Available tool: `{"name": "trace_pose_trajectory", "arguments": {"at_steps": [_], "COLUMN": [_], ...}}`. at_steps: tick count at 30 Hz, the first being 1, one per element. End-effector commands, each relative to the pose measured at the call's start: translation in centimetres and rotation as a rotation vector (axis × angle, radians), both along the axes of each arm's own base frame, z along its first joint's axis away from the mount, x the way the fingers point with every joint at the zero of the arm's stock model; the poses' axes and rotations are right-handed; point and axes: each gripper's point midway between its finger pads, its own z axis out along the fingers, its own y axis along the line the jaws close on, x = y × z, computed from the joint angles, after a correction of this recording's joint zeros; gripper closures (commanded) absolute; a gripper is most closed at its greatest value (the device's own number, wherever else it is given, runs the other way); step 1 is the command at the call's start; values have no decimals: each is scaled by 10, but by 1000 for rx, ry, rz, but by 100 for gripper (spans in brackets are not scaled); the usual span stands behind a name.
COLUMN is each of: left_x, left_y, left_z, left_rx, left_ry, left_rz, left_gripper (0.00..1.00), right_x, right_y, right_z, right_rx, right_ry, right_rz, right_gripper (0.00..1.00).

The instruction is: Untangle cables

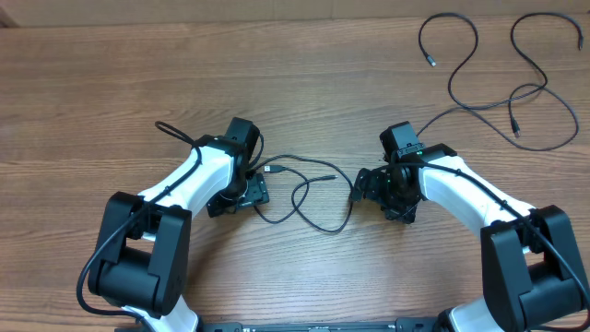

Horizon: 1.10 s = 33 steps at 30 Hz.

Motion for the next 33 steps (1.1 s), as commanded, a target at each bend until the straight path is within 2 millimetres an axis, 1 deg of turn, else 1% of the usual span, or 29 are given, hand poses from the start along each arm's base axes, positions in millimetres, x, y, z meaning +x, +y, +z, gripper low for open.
{"name": "trace_pose_trajectory", "arguments": {"at_steps": [1, 2, 5, 8, 10, 14, 16, 21, 27, 33], "left_x": [-11, -11, -10, -10, -10, -10, -10, -12, -11, -11], "left_y": [8, 8, 8, 8, 8, 8, 8, 5, 2, 2], "left_z": [-14, -14, -14, -14, -15, -19, -22, -26, -26, -26], "left_rx": [66, 65, 64, 64, 64, 66, 67, 54, 35, 35], "left_ry": [52, 49, 48, 47, 47, 54, 60, 72, 70, 70], "left_rz": [-24, -24, -24, -24, -24, -24, -24, -22, -21, -22], "left_gripper": [24, 28, 30, 37, 39, 39, 39, 39, 39, 38], "right_x": [-6, -7, -7, -7, -7, -8, -9, -13, -13, -12], "right_y": [-2, -2, -2, -2, -2, -2, 0, 12, 26, 27], "right_z": [-6, -6, -6, -6, -6, -6, -6, -7, -5, -4], "right_rx": [-16, -17, -17, -17, -17, -17, -18, -42, -87, -86], "right_ry": [15, 17, 18, 18, 18, 21, 22, 3, -43, -48], "right_rz": [25, 25, 28, 28, 28, 28, 35, 94, 167, 170], "right_gripper": [17, 23, 27, 28, 28, 28, 32, 35, 31, 30]}}
